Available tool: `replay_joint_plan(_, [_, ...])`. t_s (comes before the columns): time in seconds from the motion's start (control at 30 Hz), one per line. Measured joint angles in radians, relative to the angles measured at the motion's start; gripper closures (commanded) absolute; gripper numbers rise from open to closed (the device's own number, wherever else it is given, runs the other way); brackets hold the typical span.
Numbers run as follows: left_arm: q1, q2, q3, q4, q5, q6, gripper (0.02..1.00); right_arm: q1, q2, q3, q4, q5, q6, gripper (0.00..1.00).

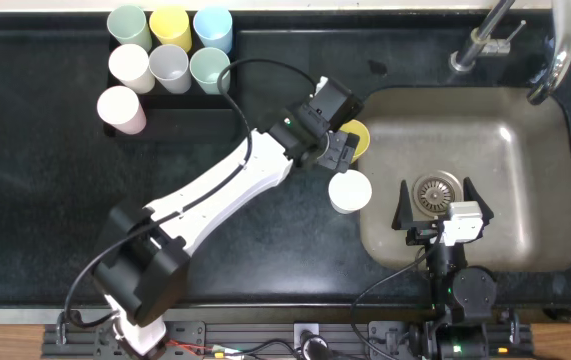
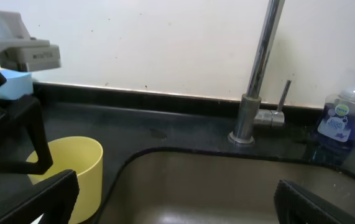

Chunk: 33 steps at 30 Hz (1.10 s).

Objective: Store Cups

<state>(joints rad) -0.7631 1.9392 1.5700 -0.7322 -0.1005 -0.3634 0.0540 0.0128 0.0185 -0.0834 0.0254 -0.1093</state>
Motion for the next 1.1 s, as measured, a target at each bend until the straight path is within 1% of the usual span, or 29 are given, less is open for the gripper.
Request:
replay_joint_plan(0.03, [0.003, 0.005, 0.0, 0.0, 0.0, 0.0, 0.102, 0.0, 0.0, 0.0, 0.0, 0.0, 0.0, 0.003])
replay_joint_plan(0.07, [0.005, 0.009, 0.0, 0.0, 0.002, -0.001, 0.159, 0.0, 0.0, 0.0, 0.001, 0.0, 0.0, 0.003])
replay_joint_plan(0.13, [0.009, 0.016, 0.0, 0.003, 0.003, -0.007, 0.671, 0.0, 0.0, 0.0, 0.0, 0.0, 0.0, 0.005])
replay_joint_plan(0.17, [0.01, 0.019, 0.0, 0.009, 0.005, -0.003, 0.851, 0.0, 0.0, 0.0, 0.001, 0.0, 0.0, 0.003])
replay_joint_plan(0.2, [0.01, 0.023, 0.0, 0.016, 0.006, -0.003, 0.941, 0.0, 0.0, 0.0, 0.0, 0.0, 0.0, 0.003])
replay_joint_plan(0.23, [0.011, 0.025, 0.0, 0.023, 0.007, -0.003, 0.982, 0.0, 0.0, 0.0, 0.0, 0.0, 0.0, 0.003])
replay_joint_plan(0.47, [0.01, 0.027, 0.012, 0.063, 0.021, -0.003, 0.98, 0.0, 0.0, 0.0, 0.0, 0.0, 0.0, 0.003])
replay_joint_plan(0.63, [0.021, 0.027, 0.081, 0.022, 0.018, -0.003, 0.982, 0.0, 0.0, 0.0, 0.0, 0.0, 0.0, 0.003])
replay_joint_plan(0.77, [0.054, -0.003, 0.117, -0.018, 0.013, -0.002, 0.982, 0.0, 0.0, 0.0, 0.0, 0.0, 0.0, 0.003])
replay_joint_plan(0.87, [0.101, -0.056, 0.12, -0.102, 0.006, -0.01, 0.982, 0.0, 0.0, 0.0, 0.001, 0.0, 0.0, 0.005])
replay_joint_plan(0.93, [0.14, -0.099, 0.121, -0.185, 0.003, -0.045, 0.98, 0.0, 0.0, 0.0, 0.001, 0.0, 0.0, 0.003])
replay_joint_plan(1.1, [0.3, -0.24, 0.122, -0.421, 0.003, -0.207, 0.982, 0.0, 0.0, 0.0, 0.001, 0.0, 0.0, 0.005])
